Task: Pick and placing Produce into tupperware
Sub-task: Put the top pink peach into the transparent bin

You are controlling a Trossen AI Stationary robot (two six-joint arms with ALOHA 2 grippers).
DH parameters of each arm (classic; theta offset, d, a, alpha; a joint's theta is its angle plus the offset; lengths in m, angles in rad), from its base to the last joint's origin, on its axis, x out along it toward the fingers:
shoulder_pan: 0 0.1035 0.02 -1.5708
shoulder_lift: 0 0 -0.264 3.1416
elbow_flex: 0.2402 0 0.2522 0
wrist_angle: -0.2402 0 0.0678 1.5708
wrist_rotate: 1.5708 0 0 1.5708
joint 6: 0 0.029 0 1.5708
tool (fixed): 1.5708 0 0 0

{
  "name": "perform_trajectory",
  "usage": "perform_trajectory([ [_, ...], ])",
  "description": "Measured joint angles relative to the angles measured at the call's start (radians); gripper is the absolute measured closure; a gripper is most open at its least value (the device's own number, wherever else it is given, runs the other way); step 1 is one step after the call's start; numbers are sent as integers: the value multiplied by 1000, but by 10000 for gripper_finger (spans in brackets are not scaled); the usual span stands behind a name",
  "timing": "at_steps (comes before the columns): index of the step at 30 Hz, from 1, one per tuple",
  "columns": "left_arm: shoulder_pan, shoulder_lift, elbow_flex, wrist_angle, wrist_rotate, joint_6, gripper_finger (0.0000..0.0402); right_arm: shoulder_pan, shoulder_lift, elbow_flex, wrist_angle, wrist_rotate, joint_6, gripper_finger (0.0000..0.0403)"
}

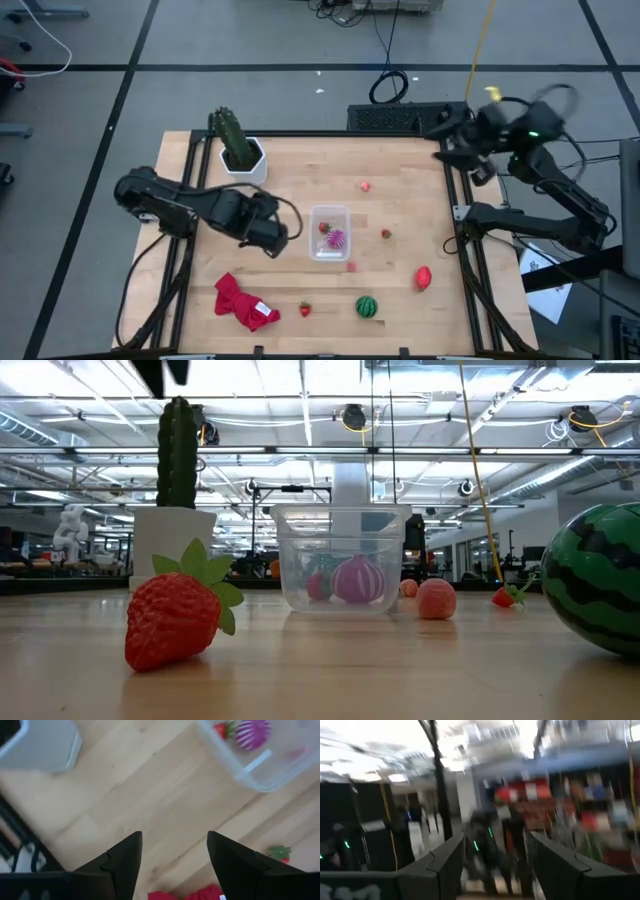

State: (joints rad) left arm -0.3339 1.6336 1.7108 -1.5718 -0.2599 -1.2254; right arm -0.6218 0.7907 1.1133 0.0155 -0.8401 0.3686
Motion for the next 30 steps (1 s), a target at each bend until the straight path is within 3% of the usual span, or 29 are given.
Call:
perform_trajectory([
  [5,-54,-60,-74,0,0,-142,172,0,53,-3,-396,98,-219,208],
  [12,-60,-59,-103,1,1,-184,172,4,176,-2,-690,237,-402,223],
  [21,-23,-54,-107,2,-6,-168,172,30,349,-4,-914,344,-435,224],
  [30,-19,-54,-106,1,-59,-192,172,28,415,-38,-876,376,-440,224],
])
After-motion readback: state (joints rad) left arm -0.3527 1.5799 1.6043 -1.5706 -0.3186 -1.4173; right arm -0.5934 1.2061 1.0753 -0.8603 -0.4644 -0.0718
